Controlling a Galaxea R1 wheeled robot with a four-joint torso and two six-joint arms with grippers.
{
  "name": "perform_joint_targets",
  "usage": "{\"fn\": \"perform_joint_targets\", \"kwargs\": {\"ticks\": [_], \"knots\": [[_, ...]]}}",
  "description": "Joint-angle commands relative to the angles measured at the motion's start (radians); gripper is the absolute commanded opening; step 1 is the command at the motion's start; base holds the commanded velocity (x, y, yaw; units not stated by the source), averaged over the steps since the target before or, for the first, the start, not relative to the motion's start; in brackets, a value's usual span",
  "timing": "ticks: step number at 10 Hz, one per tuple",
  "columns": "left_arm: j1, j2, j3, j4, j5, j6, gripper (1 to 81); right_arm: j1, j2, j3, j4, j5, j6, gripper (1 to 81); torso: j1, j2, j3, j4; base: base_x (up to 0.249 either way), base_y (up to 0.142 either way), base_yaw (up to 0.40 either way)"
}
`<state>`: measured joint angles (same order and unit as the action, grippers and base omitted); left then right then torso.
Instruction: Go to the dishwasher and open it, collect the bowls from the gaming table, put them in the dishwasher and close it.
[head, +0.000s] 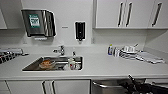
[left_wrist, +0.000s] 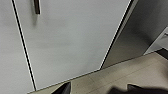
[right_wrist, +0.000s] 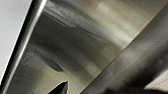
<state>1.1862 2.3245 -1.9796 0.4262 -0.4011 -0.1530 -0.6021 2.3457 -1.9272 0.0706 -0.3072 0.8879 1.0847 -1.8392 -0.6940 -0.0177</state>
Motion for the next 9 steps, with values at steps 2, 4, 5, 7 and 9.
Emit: {"fn": "perform_joint_targets", "kwargs": {"ticks": [2, 4, 5, 7, 9], "knots": [[-0.098, -0.037, 0.004, 0.000, -0.002, 0.003, 81.1, -0.049, -0.030, -0.019, -0.051, -0.277, -0.032, 81.1, 0.000, 0.000, 0.000, 0.000, 0.000, 0.000, 0.000], [-0.098, -0.034, 0.004, 0.000, -0.002, 0.003, 81.1, -0.083, -0.046, -0.010, -0.051, -0.277, -0.049, 81.1, 0.000, 0.000, 0.001, 0.000, 0.000, 0.000, 0.000], [-0.098, -0.034, 0.004, -0.001, -0.001, 0.003, 81.1, -0.098, -0.053, -0.007, -0.046, -0.277, -0.061, 81.1, -0.001, 0.000, 0.002, 0.000, 0.000, 0.000, 0.000], [-0.096, -0.032, 0.004, 0.000, -0.001, -0.003, 81.1, -0.132, -0.076, 0.011, -0.043, -0.276, -0.081, 81.1, -0.001, 0.000, 0.002, 0.000, 0.000, 0.000, 0.000], [-0.098, -0.025, 0.004, 0.000, -0.001, -0.003, 81.1, -0.173, -0.101, 0.036, -0.041, -0.268, -0.096, 81.1, -0.002, 0.000, 0.003, 0.000, 0.000, 0.000, 0.000]]}}
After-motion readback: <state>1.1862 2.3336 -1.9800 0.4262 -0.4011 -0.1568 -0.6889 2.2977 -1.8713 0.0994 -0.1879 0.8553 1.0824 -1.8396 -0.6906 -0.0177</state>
